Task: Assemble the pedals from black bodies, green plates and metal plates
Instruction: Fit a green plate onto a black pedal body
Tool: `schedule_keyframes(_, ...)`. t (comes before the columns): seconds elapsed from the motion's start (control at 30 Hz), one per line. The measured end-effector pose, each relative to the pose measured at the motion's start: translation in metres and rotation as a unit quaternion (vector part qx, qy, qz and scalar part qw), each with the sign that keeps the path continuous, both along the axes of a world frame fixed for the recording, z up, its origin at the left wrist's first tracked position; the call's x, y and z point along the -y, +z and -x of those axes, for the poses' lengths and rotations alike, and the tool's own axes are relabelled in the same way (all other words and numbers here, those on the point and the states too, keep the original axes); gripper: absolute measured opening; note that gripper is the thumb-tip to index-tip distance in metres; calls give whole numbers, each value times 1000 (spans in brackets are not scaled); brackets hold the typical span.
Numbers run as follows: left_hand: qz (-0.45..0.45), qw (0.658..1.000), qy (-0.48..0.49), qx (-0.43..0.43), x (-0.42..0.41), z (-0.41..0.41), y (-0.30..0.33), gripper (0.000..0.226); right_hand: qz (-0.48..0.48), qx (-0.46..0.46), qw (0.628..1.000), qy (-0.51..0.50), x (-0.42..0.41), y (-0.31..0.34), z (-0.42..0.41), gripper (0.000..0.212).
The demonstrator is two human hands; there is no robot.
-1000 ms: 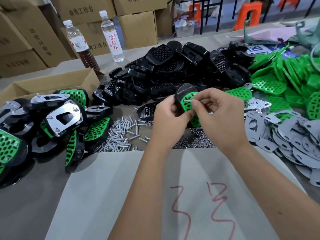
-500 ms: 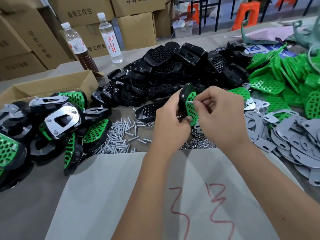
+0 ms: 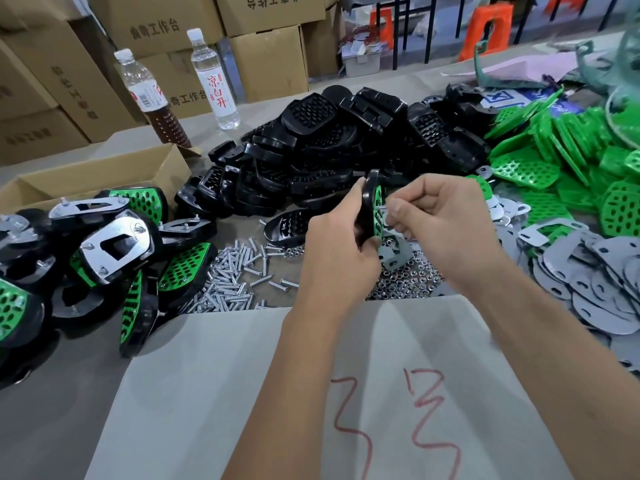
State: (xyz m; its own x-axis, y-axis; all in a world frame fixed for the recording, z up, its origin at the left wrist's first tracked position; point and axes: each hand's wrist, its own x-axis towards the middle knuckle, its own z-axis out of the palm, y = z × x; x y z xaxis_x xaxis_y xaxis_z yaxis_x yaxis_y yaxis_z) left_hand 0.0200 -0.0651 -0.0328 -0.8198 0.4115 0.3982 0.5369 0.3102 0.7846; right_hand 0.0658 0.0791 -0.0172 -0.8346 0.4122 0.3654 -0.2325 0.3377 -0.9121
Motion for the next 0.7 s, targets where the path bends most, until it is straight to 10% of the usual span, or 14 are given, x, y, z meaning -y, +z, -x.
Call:
schedule_keyframes(0.1, -24, 1000, 8, 8, 0, -1, 1, 73, -150, -57, 987, -32, 9, -2, -1, 14)
schedule_keyframes(0.27, 1, 1000, 11, 9, -1, 0, 0, 78, 8, -3, 1000, 29, -1, -6, 1, 21)
schedule_keyframes(0.37, -15, 1000, 5, 0, -4, -2, -2, 75, -113, -46, 993, -8, 5, -5, 0, 12)
schedule_keyframes(0.7, -270, 898, -23, 348, 7, 3, 5, 38, 67, -51, 996, -34, -1, -11, 3, 25)
